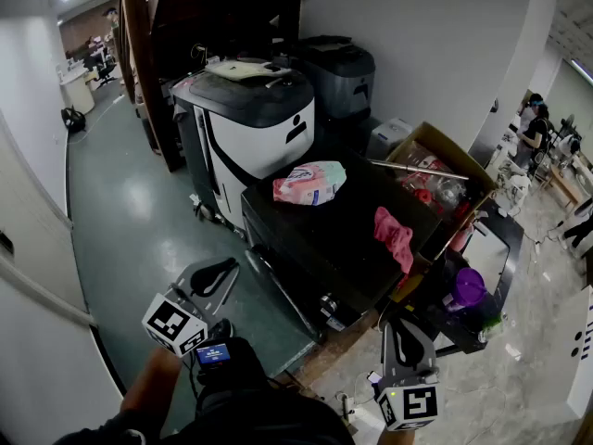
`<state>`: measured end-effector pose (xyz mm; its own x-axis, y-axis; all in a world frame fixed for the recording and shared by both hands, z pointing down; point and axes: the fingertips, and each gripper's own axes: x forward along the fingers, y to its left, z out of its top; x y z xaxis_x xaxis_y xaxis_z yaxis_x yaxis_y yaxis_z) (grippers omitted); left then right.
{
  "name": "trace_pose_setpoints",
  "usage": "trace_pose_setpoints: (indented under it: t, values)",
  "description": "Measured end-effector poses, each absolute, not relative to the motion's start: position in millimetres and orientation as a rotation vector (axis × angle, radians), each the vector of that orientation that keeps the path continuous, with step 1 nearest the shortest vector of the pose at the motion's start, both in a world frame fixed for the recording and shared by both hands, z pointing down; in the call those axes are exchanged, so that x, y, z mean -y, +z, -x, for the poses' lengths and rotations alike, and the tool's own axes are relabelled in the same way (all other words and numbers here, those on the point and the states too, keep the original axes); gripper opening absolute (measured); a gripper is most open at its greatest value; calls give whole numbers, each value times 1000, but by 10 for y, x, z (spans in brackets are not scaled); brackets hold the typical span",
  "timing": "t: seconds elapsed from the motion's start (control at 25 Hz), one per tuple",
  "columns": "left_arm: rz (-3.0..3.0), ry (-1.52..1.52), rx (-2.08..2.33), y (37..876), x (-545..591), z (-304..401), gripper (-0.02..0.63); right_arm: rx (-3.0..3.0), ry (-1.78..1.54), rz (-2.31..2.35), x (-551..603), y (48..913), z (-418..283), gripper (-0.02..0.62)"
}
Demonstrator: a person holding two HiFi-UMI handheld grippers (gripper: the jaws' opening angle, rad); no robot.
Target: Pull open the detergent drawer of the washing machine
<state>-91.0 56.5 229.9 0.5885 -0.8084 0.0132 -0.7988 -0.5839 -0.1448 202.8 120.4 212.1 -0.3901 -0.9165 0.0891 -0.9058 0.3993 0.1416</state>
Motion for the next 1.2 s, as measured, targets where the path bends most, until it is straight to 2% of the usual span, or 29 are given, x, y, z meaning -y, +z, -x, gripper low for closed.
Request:
trace_pose_setpoints:
  t: [0.48,1.2]
  values:
    - [2658,-145,-1368,2207,-606,863,55,2525,-107,-1640,-1190,2097,-2107,29]
    - [2697,-104,-1437,2262,-24,874,55,2565,-58,-1630,-524,2228,-2196,32]
